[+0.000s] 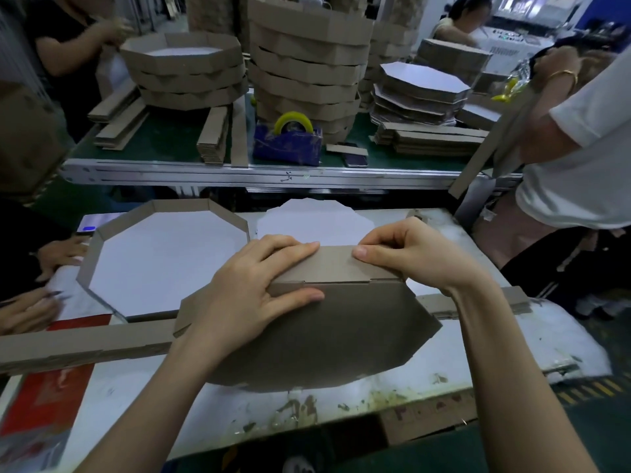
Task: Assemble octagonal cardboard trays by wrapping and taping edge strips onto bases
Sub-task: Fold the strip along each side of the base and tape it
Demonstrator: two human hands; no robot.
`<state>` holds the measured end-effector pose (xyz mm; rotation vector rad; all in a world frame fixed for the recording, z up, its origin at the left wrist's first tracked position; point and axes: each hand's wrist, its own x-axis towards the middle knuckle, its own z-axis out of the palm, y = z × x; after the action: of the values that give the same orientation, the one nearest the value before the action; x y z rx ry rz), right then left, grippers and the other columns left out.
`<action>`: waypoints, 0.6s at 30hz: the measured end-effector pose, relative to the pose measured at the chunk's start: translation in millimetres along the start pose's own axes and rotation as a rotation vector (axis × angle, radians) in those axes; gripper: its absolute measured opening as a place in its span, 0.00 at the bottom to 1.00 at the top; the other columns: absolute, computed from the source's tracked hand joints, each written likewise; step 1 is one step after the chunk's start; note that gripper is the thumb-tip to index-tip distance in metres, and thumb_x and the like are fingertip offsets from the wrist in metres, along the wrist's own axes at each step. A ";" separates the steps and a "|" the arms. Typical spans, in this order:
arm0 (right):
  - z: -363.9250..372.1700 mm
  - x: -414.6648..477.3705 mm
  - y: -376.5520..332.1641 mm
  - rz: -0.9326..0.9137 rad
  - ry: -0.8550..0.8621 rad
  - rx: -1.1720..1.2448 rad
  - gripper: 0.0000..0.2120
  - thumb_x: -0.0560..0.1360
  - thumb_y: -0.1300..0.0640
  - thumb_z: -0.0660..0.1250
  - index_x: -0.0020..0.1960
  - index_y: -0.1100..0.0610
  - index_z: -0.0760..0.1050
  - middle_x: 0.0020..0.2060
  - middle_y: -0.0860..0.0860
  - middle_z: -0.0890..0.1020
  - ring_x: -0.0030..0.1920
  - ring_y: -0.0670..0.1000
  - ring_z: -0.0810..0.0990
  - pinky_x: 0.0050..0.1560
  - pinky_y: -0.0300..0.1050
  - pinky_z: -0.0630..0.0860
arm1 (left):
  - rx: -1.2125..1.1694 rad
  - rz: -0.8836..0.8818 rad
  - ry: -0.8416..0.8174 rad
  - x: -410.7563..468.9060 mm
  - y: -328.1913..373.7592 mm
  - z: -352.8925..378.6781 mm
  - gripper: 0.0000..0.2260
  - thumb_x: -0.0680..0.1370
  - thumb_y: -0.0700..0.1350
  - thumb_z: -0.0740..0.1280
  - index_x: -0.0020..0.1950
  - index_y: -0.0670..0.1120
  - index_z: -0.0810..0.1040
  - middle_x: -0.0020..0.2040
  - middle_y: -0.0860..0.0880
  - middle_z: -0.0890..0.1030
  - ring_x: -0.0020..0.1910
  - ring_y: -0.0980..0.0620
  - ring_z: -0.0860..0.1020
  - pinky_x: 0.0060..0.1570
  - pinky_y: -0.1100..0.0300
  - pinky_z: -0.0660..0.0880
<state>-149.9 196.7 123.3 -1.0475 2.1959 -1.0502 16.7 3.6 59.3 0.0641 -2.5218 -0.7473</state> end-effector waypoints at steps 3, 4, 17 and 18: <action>3.6 -0.5 -0.5 -0.012 0.045 0.020 0.07 0.76 0.47 0.71 0.44 0.48 0.85 0.36 0.44 0.86 0.35 0.39 0.82 0.32 0.29 0.73 | 0.004 0.016 0.005 0.6 -2.1 0.0 0.25 0.74 0.67 0.60 0.69 0.61 0.72 0.62 0.60 0.73 0.60 0.59 0.71 0.55 0.59 0.73; 5.0 -0.1 -0.9 -0.017 0.062 0.030 0.06 0.77 0.49 0.71 0.43 0.48 0.84 0.34 0.43 0.85 0.33 0.38 0.81 0.30 0.28 0.71 | 0.008 0.021 0.004 1.0 -3.2 -0.2 0.25 0.74 0.67 0.60 0.69 0.61 0.72 0.63 0.60 0.73 0.60 0.59 0.71 0.55 0.57 0.74; 12.8 4.0 -1.9 -0.019 0.060 0.034 0.07 0.77 0.50 0.71 0.45 0.51 0.85 0.37 0.47 0.86 0.34 0.40 0.80 0.33 0.30 0.72 | -0.051 0.038 0.059 -4.0 -5.1 -2.4 0.19 0.75 0.65 0.62 0.65 0.66 0.71 0.64 0.57 0.74 0.61 0.56 0.73 0.55 0.51 0.76; 11.6 4.0 -0.8 -0.008 0.043 0.043 0.07 0.77 0.49 0.71 0.45 0.51 0.86 0.36 0.46 0.86 0.35 0.40 0.81 0.33 0.30 0.72 | -0.060 0.031 0.053 -3.6 -2.6 -3.1 0.18 0.75 0.64 0.63 0.65 0.66 0.72 0.64 0.56 0.75 0.61 0.55 0.73 0.55 0.50 0.76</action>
<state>-143.9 188.1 116.7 -1.0244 2.1951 -1.1278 21.0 0.5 58.5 0.0235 -2.4434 -0.7982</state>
